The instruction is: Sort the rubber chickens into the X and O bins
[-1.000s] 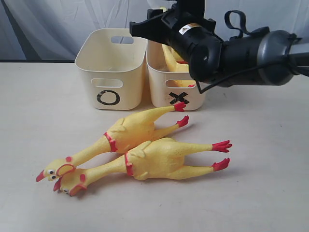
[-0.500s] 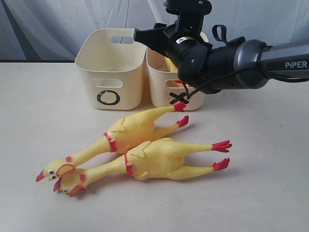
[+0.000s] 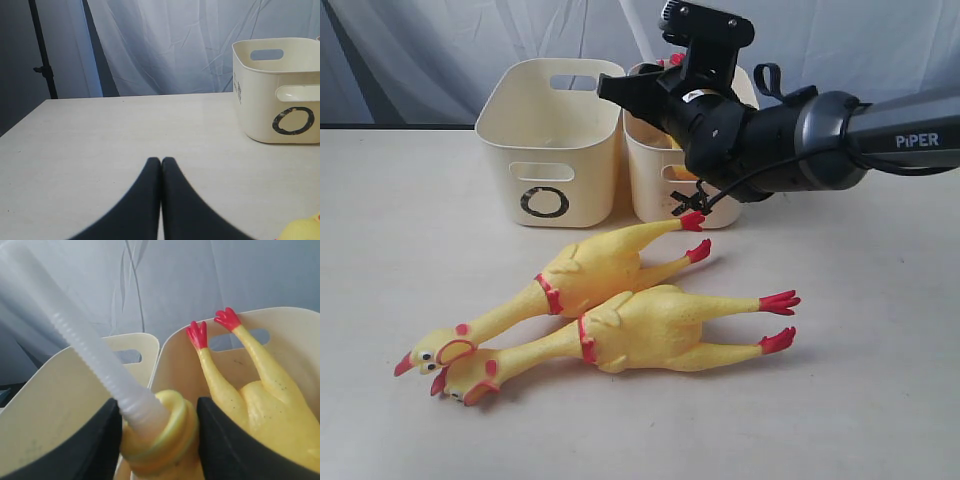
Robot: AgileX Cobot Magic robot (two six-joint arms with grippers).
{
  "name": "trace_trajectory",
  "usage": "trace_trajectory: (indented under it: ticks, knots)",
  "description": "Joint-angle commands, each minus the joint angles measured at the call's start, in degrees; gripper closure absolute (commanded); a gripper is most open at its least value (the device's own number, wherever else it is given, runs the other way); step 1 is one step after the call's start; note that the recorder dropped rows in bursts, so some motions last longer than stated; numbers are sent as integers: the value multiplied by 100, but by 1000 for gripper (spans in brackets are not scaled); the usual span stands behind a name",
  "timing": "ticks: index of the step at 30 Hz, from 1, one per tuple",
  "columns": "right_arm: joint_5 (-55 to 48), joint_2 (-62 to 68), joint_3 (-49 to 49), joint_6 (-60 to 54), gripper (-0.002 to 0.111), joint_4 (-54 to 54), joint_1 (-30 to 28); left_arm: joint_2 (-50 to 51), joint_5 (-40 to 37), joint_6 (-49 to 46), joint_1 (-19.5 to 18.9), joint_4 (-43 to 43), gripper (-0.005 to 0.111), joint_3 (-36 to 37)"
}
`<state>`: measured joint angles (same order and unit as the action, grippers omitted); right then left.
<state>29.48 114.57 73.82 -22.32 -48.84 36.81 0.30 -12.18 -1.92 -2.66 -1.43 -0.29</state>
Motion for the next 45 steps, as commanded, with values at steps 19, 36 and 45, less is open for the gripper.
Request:
trace_trajectory:
  ticks: [19, 36, 45]
  knots:
    - [87, -1032, 28, -1829, 48, -861, -36, -30, 34, 20, 29, -17, 107, 29]
    - [876, -2994, -14, -8871, 109, -5110, -36, -30, 34, 20, 29, -17, 107, 29]
    - [991, -3797, -733, -9255, 109, -5110, -36, -30, 34, 20, 29, -17, 107, 29]
